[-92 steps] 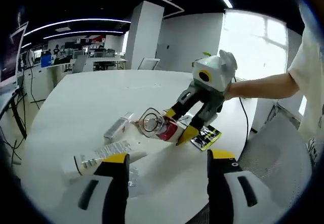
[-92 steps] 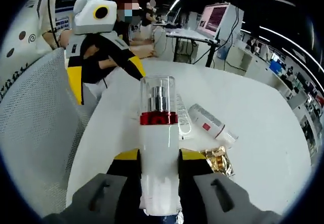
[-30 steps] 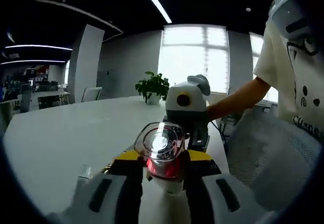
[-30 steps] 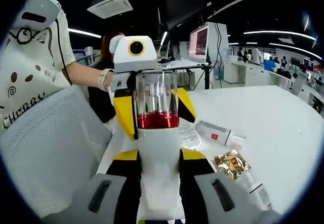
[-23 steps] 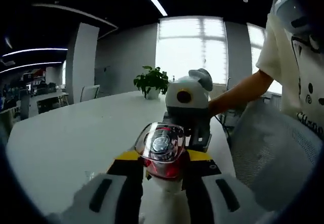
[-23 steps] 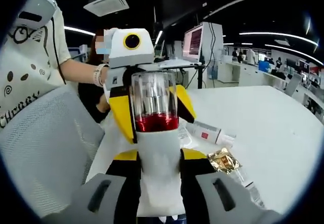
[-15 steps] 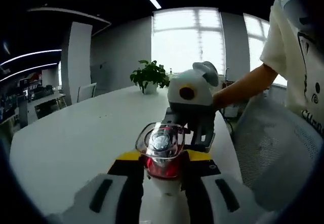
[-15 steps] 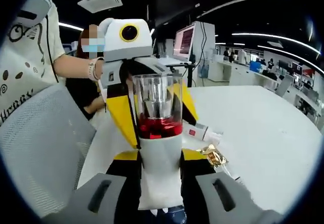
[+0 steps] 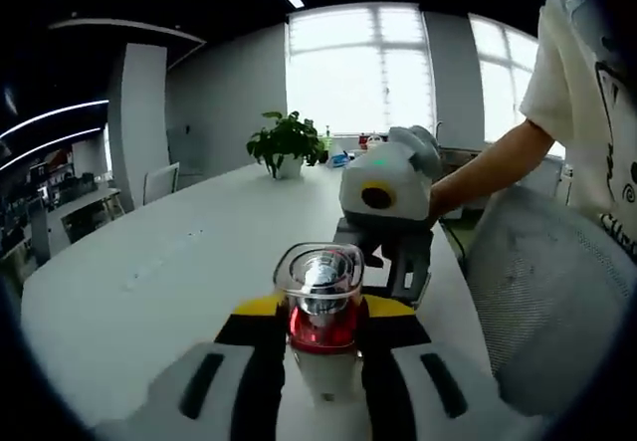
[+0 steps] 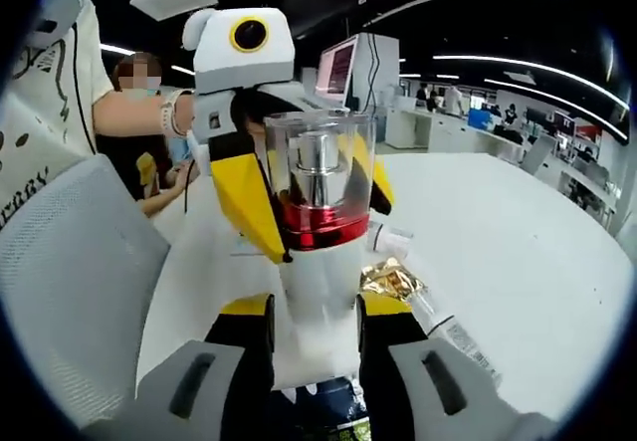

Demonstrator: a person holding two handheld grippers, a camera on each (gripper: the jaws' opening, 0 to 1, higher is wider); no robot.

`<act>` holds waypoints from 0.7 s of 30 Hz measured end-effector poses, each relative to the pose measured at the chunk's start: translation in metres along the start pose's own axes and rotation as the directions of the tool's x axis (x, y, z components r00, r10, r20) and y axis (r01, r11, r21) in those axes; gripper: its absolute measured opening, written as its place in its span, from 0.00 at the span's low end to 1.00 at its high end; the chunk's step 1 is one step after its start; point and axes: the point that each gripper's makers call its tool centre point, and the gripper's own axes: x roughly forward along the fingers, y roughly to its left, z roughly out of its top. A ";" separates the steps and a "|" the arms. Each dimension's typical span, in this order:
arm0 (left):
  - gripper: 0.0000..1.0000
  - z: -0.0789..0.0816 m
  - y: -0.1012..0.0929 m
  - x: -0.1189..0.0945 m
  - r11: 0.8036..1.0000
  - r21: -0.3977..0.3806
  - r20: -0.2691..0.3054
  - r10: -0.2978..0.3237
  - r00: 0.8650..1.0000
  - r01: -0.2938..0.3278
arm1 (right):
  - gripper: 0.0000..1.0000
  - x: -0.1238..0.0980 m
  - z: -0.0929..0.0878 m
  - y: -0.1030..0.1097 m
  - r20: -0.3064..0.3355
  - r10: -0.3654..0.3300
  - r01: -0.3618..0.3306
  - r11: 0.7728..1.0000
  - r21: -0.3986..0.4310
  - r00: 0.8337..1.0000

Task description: Arrange the skincare products in the storage area until every visible bottle or jar stands upright without overlapping.

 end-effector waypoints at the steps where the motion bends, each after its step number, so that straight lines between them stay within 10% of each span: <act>1: 0.23 0.000 0.001 0.002 1.000 0.001 0.003 0.000 1.000 0.000 | 0.31 0.001 0.001 -0.001 0.005 -0.003 0.003 1.000 -0.004 1.000; 21: 0.24 0.007 -0.002 0.020 0.993 0.113 -0.034 -0.033 0.999 0.037 | 0.27 -0.018 -0.005 -0.009 -0.022 0.018 -0.018 1.000 -0.020 1.000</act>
